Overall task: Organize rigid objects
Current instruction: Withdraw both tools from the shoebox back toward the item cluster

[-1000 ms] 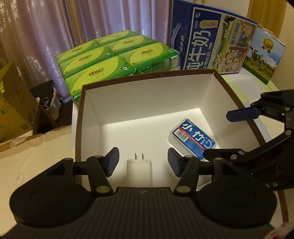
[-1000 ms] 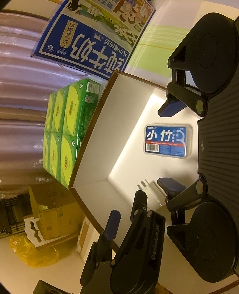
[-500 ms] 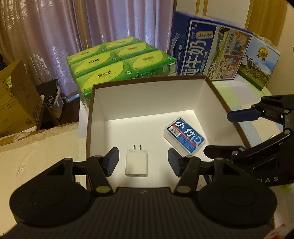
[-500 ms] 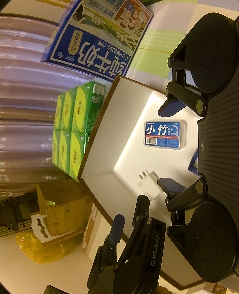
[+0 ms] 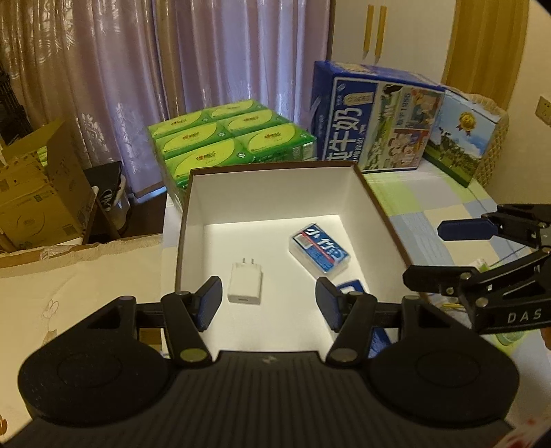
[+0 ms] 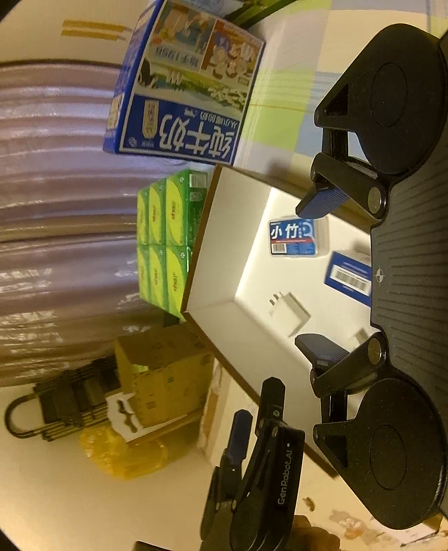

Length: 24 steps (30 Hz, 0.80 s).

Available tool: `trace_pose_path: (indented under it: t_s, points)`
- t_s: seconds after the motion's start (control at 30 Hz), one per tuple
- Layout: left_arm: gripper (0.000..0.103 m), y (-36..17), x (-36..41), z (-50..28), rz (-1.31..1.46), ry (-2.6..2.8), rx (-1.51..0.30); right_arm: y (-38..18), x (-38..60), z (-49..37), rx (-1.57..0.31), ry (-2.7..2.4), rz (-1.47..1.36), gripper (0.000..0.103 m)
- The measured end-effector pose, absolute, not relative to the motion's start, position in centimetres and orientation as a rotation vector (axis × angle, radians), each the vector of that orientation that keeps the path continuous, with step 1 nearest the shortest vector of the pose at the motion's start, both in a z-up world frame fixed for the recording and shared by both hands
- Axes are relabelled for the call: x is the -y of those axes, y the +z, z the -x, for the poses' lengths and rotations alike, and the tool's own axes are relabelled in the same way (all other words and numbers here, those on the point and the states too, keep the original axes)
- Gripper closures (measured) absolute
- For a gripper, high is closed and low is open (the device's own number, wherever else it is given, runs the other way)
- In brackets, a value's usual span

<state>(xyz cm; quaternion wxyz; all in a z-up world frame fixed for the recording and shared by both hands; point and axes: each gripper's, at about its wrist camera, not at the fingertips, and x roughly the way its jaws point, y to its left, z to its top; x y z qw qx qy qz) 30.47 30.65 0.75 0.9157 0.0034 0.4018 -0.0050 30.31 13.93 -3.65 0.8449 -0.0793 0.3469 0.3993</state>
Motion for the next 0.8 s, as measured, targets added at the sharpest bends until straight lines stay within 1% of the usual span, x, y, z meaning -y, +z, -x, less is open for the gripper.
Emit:
trace_pose_path:
  t_s: [0.17,0.4,0.8]
  points:
    - [0.045,1.5,-28.8,-27.3,0.02,-0.023,-0.808,-3.1,-10.8,-28.1,-0.725,0.834,0.134,0.032]
    - [0.044,1.1,-25.7,-23.5,0.073,-0.05,-0.813,-3.1,-6.6,-25.7,-0.747,0.818,0.075,0.032]
    - [0.045,-1.1,-18.9,-19.2,0.118,-0.155,-0.89,-4.5,1.6,-22.6,-0.855,0.756,0.026,0.032]
